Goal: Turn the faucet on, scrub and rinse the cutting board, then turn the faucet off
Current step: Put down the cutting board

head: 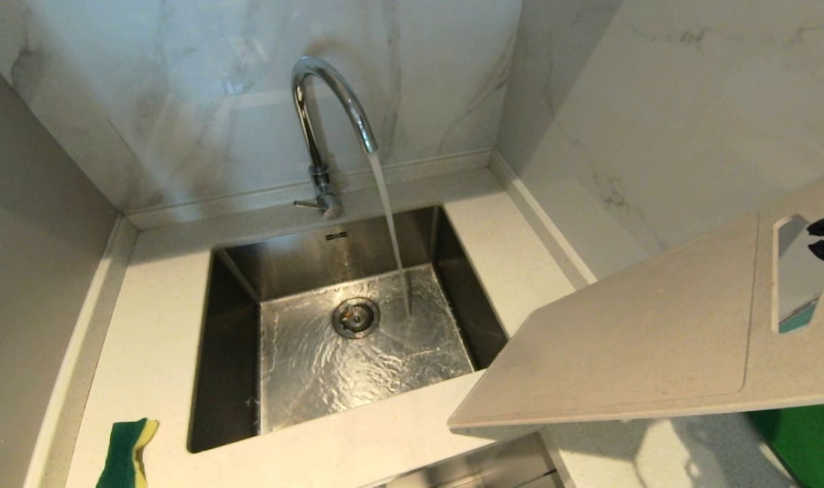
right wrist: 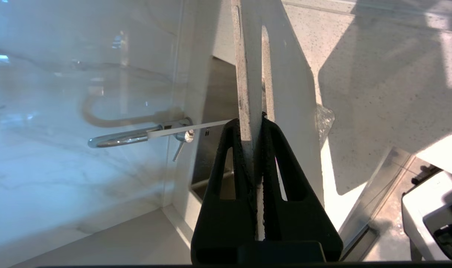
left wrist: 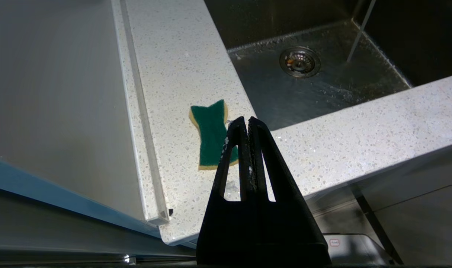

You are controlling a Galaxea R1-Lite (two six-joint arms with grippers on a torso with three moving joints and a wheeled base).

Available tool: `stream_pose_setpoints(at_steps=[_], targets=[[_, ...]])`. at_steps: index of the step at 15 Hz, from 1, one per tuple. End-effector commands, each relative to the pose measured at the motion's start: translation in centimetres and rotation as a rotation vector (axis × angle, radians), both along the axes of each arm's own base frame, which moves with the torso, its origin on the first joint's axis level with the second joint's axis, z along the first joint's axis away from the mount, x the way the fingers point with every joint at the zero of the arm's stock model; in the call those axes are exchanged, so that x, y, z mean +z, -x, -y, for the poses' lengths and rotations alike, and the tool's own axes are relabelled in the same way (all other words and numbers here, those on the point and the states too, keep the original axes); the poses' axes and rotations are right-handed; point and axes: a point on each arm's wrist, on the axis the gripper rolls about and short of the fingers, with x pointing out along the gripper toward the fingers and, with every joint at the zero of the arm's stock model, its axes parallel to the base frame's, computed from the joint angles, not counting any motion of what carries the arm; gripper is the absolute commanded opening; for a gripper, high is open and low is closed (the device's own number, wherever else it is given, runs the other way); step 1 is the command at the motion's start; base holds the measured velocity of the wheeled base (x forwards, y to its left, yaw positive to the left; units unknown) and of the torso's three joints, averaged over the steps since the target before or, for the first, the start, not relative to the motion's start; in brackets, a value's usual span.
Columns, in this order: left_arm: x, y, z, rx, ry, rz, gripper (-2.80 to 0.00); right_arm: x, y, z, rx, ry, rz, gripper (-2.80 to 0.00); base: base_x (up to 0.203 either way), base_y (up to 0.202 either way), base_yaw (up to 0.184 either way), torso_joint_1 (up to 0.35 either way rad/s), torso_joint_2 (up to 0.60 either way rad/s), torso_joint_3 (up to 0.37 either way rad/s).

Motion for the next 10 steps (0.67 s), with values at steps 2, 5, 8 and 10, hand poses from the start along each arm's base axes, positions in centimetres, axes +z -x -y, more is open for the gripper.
stream_pose_setpoints(at_steps=[2, 5, 8, 10], targets=[[-0.04, -0.02, 0.00, 0.000, 0.000, -0.003, -2.80, 0.28, -0.13, -0.24, 0.017, -0.007, 0.029, -2.80, 0.000, 0.000, 0.000, 0.000, 0.00, 0.000], [-0.04, -0.02, 0.00, 0.000, 0.000, -0.003, -2.80, 0.23, -0.48, -0.46, 0.025, -0.001, 0.021, -2.80, 0.000, 0.000, 0.000, 0.000, 0.00, 0.000], [-0.04, -0.02, 0.00, 0.000, 0.000, -0.003, -2.80, 0.22, -0.63, -0.62, 0.035, 0.003, 0.019, -2.80, 0.000, 0.000, 0.000, 0.000, 0.00, 0.000], [-0.04, -0.02, 0.00, 0.000, 0.000, -0.003, -2.80, 0.29, -0.93, -0.78, 0.034, 0.014, 0.018, -2.80, 0.000, 0.000, 0.000, 0.000, 0.00, 0.000]])
